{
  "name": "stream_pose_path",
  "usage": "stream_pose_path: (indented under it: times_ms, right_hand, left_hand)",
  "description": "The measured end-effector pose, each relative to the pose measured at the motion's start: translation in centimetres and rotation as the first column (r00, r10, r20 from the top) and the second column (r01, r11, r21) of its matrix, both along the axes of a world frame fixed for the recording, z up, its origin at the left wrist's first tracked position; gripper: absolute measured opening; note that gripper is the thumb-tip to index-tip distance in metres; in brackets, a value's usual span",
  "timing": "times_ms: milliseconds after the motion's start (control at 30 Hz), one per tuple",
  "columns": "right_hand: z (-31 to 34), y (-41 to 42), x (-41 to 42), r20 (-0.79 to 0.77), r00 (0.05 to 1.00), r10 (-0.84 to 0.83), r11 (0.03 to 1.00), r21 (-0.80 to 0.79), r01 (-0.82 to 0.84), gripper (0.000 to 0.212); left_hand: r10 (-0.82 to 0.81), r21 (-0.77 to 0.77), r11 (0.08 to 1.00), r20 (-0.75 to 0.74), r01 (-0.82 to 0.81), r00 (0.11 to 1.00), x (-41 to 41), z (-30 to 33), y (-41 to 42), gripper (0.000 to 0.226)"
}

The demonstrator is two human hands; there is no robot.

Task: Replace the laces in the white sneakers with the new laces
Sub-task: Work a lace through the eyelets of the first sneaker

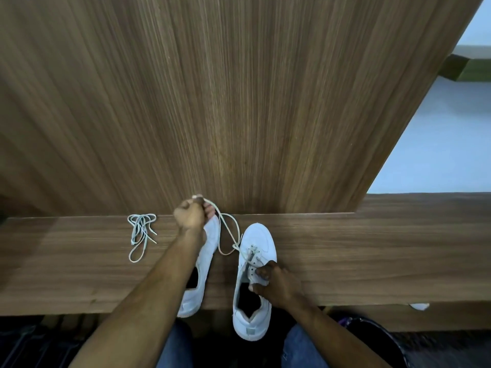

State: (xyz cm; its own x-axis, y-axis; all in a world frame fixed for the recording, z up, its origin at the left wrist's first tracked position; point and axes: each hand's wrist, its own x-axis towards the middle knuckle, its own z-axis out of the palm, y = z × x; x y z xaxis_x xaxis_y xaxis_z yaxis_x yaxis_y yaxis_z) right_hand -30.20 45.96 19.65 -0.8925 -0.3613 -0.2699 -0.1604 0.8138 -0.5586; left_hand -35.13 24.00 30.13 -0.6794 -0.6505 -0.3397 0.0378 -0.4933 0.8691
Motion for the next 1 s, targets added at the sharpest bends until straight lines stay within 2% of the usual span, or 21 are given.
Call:
stream_pose_path:
  times_ms: [67, 133, 200, 233, 267, 333, 433, 533, 633, 667, 700, 733, 833, 867, 1000]
  right_hand:
    - [-0.1, 0.1, 0.0, 0.021, 1.000, -0.013, 0.999, -0.030, 0.014, 0.057]
    - [0.0, 0.1, 0.0, 0.029, 0.999, -0.027, 0.999, -0.037, 0.028, 0.058]
    - [0.0, 0.1, 0.1, 0.017, 0.999, -0.033, 0.999, -0.031, 0.033, 0.058]
    - [0.1, 0.1, 0.1, 0.009, 1.000, -0.029, 0.999, -0.026, 0.030, 0.057]
    - [0.1, 0.0, 0.2, 0.001, 1.000, -0.020, 1.000, -0.018, 0.020, 0.055]
    - [0.1, -0.1, 0.2, 0.001, 1.000, 0.003, 1.000, -0.009, -0.003, 0.054]
    - [0.0, 0.0, 0.0, -0.009, 1.000, 0.012, 1.000, 0.006, -0.012, 0.055]
    - [-0.2, 0.0, -0.1, -0.008, 1.000, 0.017, 1.000, 0.012, -0.017, 0.053]
    - [-0.2, 0.0, -0.2, -0.005, 1.000, 0.021, 1.000, 0.008, -0.021, 0.051]
    - [-0.3, 0.0, -0.2, -0.005, 1.000, 0.020, 1.000, 0.004, -0.020, 0.051]
    - [-0.3, 0.0, -0.2, -0.009, 1.000, 0.023, 1.000, 0.002, -0.023, 0.051]
    - [-0.4, 0.0, -0.2, -0.011, 1.000, 0.025, 1.000, -0.002, -0.025, 0.050]
    - [-0.6, 0.2, -0.2, -0.003, 1.000, 0.000, 0.999, -0.040, 0.000, 0.052]
    - [-0.6, 0.2, -0.2, 0.001, 1.000, -0.005, 0.999, -0.050, 0.005, 0.053]
    - [-0.7, 0.2, -0.2, 0.000, 1.000, 0.001, 0.999, -0.048, -0.001, 0.050]
  left_hand:
    - [0.100, 0.017, 0.995, -0.061, -0.099, 0.993, -0.3, 1.2, -1.1, 0.021]
    - [0.069, 0.001, 0.998, -0.026, -0.069, 0.997, 0.2, 1.0, -1.7, 0.017]
    - [-0.184, 0.026, 0.983, 0.064, 0.183, 0.981, 1.3, -1.2, -1.5, 0.017]
    - [-0.346, 0.004, 0.936, 0.174, 0.351, 0.922, 2.0, -2.5, -0.8, 0.021]
    - [-0.438, -0.048, 0.879, 0.311, 0.475, 0.843, 2.8, -3.9, 0.1, 0.024]
    - [-0.427, -0.125, 0.823, 0.506, 0.554, 0.749, 4.1, -6.6, 2.6, 0.029]
    - [-0.472, -0.105, 0.787, 0.533, 0.608, 0.702, 5.4, -9.1, 5.3, 0.021]
    - [-0.456, -0.311, 0.635, 0.587, 0.707, 0.669, 5.0, -10.4, 5.4, 0.019]
    - [-0.406, -0.443, 0.362, 0.717, 0.820, 0.567, 5.2, -9.8, 5.2, 0.027]
    - [-0.394, -0.444, 0.321, 0.741, 0.837, 0.544, 5.2, -9.5, 5.0, 0.027]
    - [-0.374, -0.440, 0.328, 0.752, 0.836, 0.543, 5.1, -9.5, 4.5, 0.027]
    - [-0.357, -0.441, 0.397, 0.734, 0.805, 0.578, 4.9, -9.2, 3.9, 0.025]
    - [-0.296, -0.391, 0.724, 0.568, 0.568, 0.768, 3.8, -7.9, 2.0, 0.024]
    - [-0.287, -0.358, 0.780, 0.526, 0.514, 0.801, 3.5, -7.5, 1.6, 0.028]
    - [-0.289, -0.319, 0.831, 0.451, 0.455, 0.845, 3.6, -7.4, 2.1, 0.033]
